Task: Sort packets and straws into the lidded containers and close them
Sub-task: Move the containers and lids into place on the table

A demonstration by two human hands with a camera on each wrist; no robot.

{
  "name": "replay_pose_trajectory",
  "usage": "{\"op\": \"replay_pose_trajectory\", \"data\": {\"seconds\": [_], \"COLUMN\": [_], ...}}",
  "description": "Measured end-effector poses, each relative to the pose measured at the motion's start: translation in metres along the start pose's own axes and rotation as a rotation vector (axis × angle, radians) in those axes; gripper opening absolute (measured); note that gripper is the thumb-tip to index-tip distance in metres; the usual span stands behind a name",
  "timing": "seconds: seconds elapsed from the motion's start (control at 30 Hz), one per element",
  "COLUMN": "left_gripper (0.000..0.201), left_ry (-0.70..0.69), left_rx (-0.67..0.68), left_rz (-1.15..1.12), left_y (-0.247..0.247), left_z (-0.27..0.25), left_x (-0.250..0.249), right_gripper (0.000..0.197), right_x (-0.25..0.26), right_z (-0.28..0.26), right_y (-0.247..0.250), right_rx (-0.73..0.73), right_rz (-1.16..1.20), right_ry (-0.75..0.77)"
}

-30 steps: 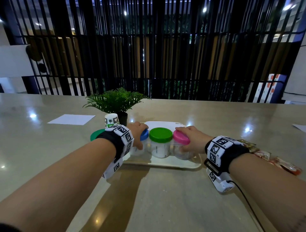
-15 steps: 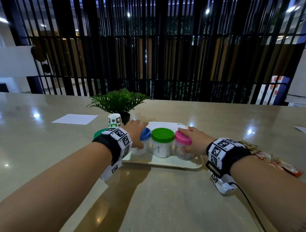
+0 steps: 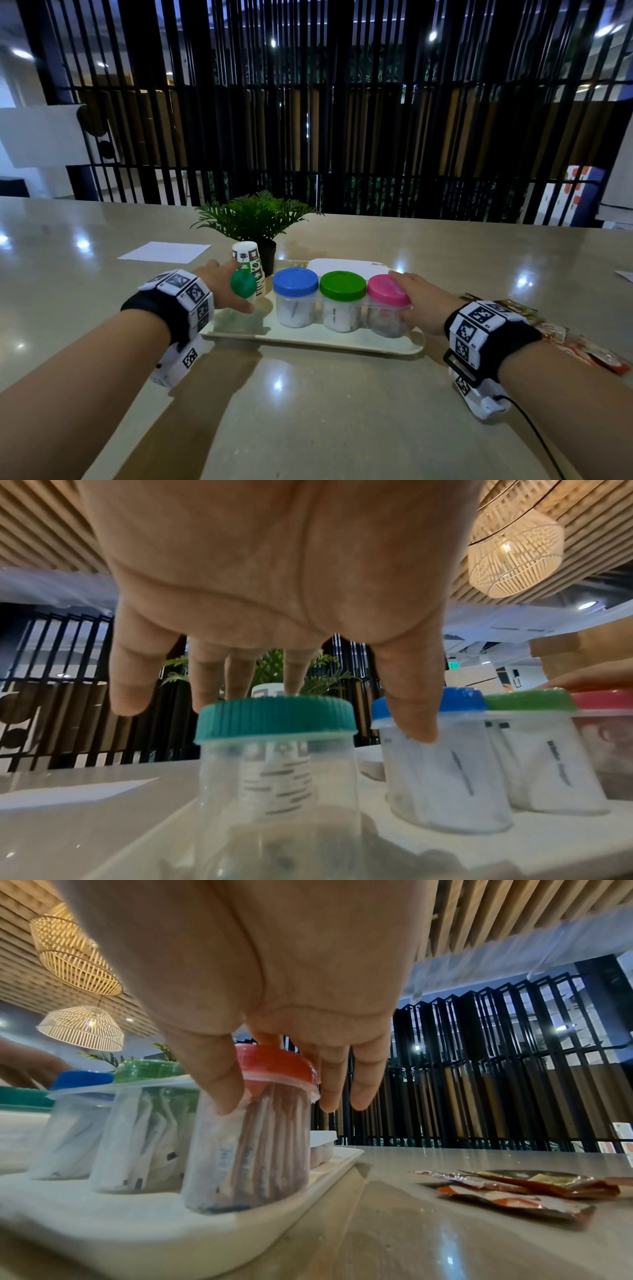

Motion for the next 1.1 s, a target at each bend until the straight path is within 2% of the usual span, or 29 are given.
{"op": "replay_pose_trajectory", "data": {"seconds": [0.13, 0.43, 0.73, 0.83, 0.97, 1.03, 1.1], "left_gripper": [0.103, 0.091, 0.096, 0.102, 0.097, 0.098, 0.102], "left_ry": [0.057, 0.114, 0.057, -0.025, -0.255, -0.398, -0.567], "left_rx": [-0.007, -0.164, -0.277, -0.290, -0.324, -0.316, -0.283], "left_rz": [-0.099, -0.298, -0.305, -0.320, -0.361, -0.404, -0.429], "left_y": [-0.010, -0.031, 0.000, 0.021, 0.050, 0.062, 0.070], "left_z": [0.006, 0.009, -0.007, -0.025, -0.065, -0.088, -0.109], "left_x": [-0.002, -0.006, 0.004, -0.001, -0.024, -0.041, -0.059], "right_gripper": [0.079, 0.074, 0.075, 0.076, 0.074, 0.071, 0.075], "right_x": [-0.005, -0.006, -0.009, -0.004, 0.013, 0.024, 0.033], "right_z": [0.002, 0.003, 0.002, -0.006, -0.032, -0.049, -0.067], "right_y": [-0.003, -0.008, -0.002, 0.006, 0.024, 0.031, 0.034], "right_rx": [-0.003, -0.016, 0.021, 0.020, -0.074, -0.077, -0.018], "right_rz": [-0.012, -0.040, -0.011, 0.034, 0.055, 0.209, 0.467], "right_ry": [-0.013, -0.016, -0.015, 0.009, 0.135, 0.197, 0.239]}}
Point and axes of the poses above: each hand's wrist, its own z-axis towards the middle knuckle, its own y-axis out of the back of the hand, x = y × z, the point moved 1 cm from there along z, towards the middle knuckle, and after that the axes turned 14 degrees about z, right-handed, at the moved point
